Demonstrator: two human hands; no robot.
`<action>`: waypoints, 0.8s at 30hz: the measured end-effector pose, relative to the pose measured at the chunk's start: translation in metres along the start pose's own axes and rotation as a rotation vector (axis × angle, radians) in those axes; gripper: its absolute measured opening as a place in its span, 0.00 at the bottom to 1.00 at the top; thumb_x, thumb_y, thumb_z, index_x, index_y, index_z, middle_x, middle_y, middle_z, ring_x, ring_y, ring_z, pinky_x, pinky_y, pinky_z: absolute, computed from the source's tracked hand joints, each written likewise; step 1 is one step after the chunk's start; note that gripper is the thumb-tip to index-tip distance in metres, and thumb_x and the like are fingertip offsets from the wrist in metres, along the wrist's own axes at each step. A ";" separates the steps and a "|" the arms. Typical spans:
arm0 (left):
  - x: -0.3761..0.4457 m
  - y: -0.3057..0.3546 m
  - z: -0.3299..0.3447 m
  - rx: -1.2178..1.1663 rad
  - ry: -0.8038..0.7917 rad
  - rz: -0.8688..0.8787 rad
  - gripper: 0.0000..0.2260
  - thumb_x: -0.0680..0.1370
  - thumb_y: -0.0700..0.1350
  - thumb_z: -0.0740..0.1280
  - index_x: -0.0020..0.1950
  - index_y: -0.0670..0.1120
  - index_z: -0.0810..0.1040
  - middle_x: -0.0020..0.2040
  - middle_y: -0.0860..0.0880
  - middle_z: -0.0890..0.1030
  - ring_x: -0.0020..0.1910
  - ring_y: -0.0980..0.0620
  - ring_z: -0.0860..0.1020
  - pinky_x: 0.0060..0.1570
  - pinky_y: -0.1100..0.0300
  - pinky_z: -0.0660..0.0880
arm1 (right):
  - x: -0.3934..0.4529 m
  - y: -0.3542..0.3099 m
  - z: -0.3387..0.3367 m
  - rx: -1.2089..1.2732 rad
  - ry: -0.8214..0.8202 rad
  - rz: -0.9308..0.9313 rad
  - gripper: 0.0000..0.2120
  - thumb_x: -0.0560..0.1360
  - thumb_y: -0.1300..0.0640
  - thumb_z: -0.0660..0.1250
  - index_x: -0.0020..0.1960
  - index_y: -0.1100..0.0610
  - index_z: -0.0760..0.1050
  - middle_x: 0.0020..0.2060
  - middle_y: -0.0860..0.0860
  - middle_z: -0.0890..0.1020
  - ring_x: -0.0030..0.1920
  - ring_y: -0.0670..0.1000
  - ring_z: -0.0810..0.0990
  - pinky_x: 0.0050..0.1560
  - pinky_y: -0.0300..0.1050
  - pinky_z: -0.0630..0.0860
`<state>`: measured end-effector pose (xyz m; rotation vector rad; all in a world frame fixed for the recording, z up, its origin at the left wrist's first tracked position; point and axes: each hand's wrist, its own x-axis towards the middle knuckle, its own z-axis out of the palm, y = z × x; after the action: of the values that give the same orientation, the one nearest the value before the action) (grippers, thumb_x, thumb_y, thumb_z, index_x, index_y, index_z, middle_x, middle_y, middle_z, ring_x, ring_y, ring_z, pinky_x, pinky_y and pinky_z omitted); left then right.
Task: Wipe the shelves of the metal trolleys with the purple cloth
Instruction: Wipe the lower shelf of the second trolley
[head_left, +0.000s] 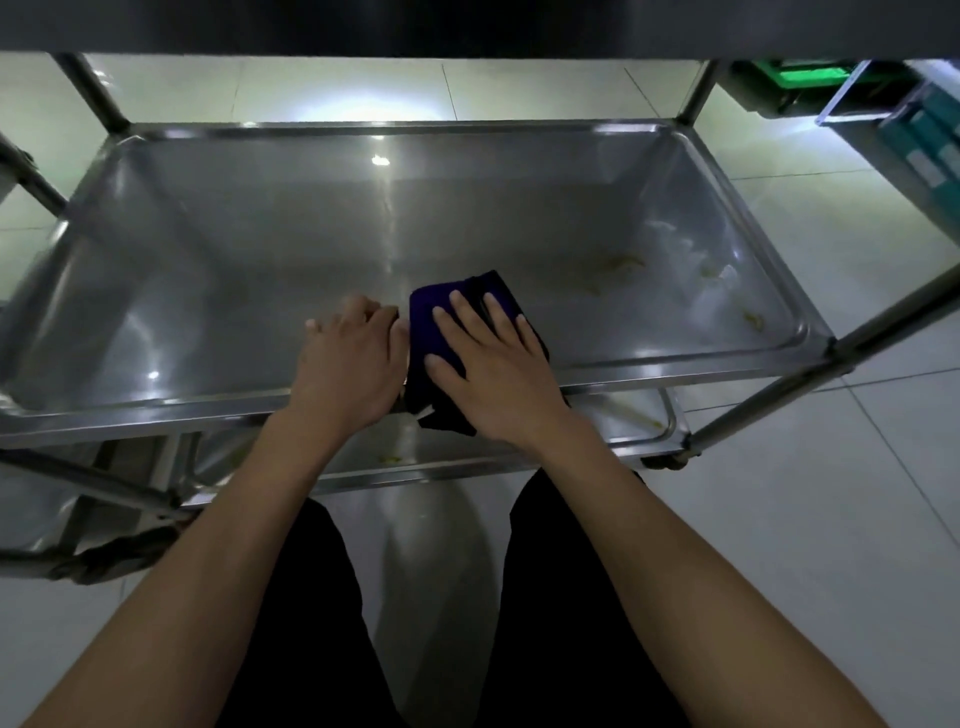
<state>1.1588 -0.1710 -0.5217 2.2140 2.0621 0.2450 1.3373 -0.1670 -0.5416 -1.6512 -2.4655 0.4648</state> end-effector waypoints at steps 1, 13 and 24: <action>0.000 0.002 0.001 0.002 0.004 -0.011 0.24 0.83 0.55 0.44 0.61 0.45 0.76 0.62 0.43 0.76 0.57 0.39 0.77 0.59 0.42 0.68 | 0.000 0.013 -0.004 0.001 -0.003 0.011 0.31 0.82 0.36 0.42 0.82 0.44 0.45 0.81 0.43 0.44 0.81 0.50 0.39 0.78 0.54 0.38; 0.022 0.114 0.011 -0.011 -0.051 0.041 0.14 0.81 0.52 0.60 0.63 0.50 0.77 0.64 0.47 0.74 0.64 0.42 0.71 0.63 0.34 0.67 | -0.019 0.116 -0.049 0.032 -0.015 0.083 0.26 0.84 0.42 0.48 0.81 0.40 0.48 0.81 0.39 0.45 0.80 0.46 0.40 0.78 0.51 0.39; 0.019 0.128 0.027 0.062 0.029 0.086 0.13 0.80 0.52 0.64 0.59 0.45 0.79 0.62 0.44 0.74 0.60 0.37 0.73 0.58 0.28 0.68 | -0.059 0.278 -0.104 -0.002 0.081 0.394 0.25 0.86 0.48 0.50 0.81 0.45 0.53 0.81 0.46 0.51 0.81 0.54 0.47 0.80 0.54 0.46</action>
<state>1.2908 -0.1608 -0.5234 2.3523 2.0180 0.2253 1.6329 -0.1054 -0.5317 -2.1186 -2.0840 0.4273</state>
